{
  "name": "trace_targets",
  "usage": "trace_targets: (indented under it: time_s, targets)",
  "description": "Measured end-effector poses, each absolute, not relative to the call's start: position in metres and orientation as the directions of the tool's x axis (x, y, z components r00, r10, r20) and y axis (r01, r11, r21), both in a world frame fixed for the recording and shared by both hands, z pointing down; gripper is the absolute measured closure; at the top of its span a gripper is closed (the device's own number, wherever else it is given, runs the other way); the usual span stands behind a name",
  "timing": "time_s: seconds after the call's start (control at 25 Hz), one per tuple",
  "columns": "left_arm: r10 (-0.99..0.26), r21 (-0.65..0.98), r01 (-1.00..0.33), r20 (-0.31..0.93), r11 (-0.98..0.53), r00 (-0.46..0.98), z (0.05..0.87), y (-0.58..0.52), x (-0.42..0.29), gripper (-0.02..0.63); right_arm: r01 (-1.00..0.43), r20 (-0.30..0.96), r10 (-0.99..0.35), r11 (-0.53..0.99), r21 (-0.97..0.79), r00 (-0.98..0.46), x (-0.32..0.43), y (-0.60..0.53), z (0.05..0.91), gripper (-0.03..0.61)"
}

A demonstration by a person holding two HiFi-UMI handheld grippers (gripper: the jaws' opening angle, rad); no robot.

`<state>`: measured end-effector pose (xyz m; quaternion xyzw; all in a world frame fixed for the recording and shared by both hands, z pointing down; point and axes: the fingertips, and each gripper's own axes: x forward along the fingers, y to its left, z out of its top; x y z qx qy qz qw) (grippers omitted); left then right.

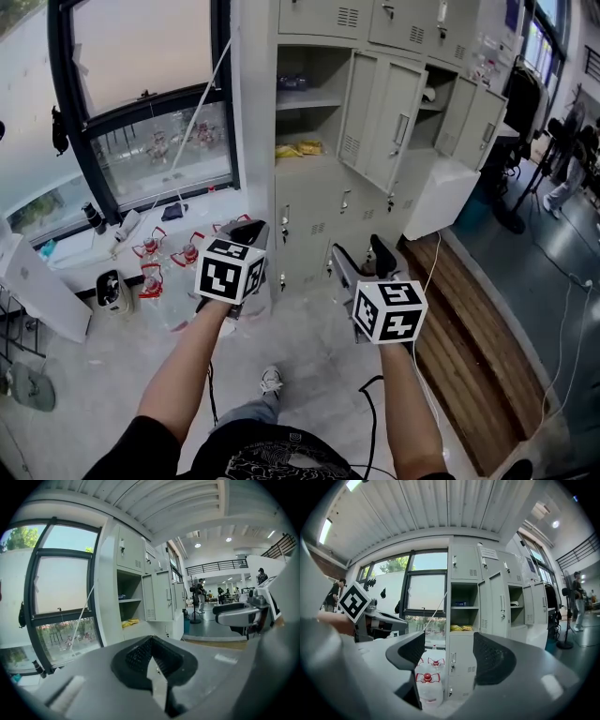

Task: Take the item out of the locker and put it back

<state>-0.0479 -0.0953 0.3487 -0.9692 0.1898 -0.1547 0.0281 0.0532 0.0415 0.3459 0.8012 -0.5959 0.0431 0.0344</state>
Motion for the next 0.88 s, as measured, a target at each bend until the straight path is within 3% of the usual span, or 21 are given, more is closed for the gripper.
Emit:
trace_targets:
  time_s: [0.88]
  targets:
    - [-0.391, -0.092, -0.381, 0.263, -0.920, 0.882, 0.340, -0.283, 0.072, 0.606, -0.968, 0.139, -0.958, -0.249, 0.022, 0.250, 0.178, -0.148, 0.335, 0.247]
